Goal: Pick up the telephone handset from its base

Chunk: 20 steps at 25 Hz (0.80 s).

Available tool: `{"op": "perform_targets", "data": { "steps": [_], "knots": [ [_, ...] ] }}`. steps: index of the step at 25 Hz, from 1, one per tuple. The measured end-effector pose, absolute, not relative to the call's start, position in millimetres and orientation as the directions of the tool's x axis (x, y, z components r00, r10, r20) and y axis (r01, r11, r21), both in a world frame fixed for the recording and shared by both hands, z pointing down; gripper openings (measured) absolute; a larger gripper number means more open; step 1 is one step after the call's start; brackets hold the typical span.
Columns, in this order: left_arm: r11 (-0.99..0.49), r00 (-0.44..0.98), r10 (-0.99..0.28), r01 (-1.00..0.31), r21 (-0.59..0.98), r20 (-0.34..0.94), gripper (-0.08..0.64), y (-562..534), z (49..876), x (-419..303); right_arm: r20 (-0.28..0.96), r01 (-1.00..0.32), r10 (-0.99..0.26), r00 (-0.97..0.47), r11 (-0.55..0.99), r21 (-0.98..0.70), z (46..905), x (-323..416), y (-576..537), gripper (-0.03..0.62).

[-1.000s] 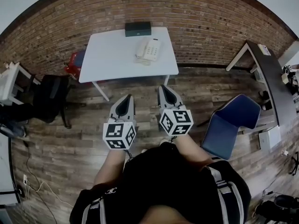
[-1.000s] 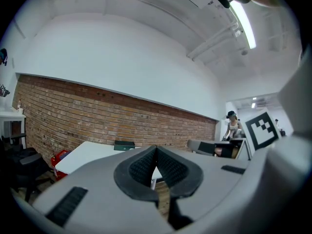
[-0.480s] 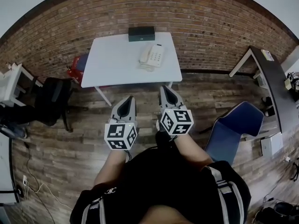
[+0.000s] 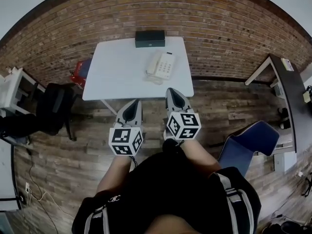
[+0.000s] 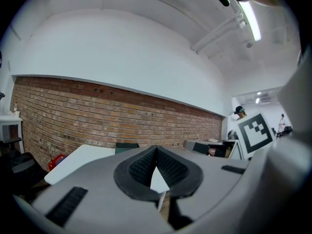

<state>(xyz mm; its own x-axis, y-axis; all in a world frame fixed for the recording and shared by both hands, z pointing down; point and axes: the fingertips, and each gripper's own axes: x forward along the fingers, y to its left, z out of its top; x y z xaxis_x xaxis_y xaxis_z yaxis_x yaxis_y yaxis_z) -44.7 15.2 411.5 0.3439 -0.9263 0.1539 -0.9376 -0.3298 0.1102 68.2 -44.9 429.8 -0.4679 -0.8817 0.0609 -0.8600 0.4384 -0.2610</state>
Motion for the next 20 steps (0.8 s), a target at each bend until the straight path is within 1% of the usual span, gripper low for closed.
{"op": "perform_targets", "data": {
  "steps": [8,20],
  "knots": [
    [-0.322,0.337,-0.922,-0.941,0.106,0.191,0.002,-56.3,415.3,-29.3,0.091,-0.831,-0.863,-0.497,0.443,-0.337,437.8,81.0,-118.1,-0.003],
    [-0.275,0.287,-0.936,-0.958,0.087,0.203,0.002,-142.8,408.3,-13.4,0.081,-0.811,-0.837,-0.542,0.495,-0.312,431.1,89.5,-208.0,-0.002]
  ]
}}
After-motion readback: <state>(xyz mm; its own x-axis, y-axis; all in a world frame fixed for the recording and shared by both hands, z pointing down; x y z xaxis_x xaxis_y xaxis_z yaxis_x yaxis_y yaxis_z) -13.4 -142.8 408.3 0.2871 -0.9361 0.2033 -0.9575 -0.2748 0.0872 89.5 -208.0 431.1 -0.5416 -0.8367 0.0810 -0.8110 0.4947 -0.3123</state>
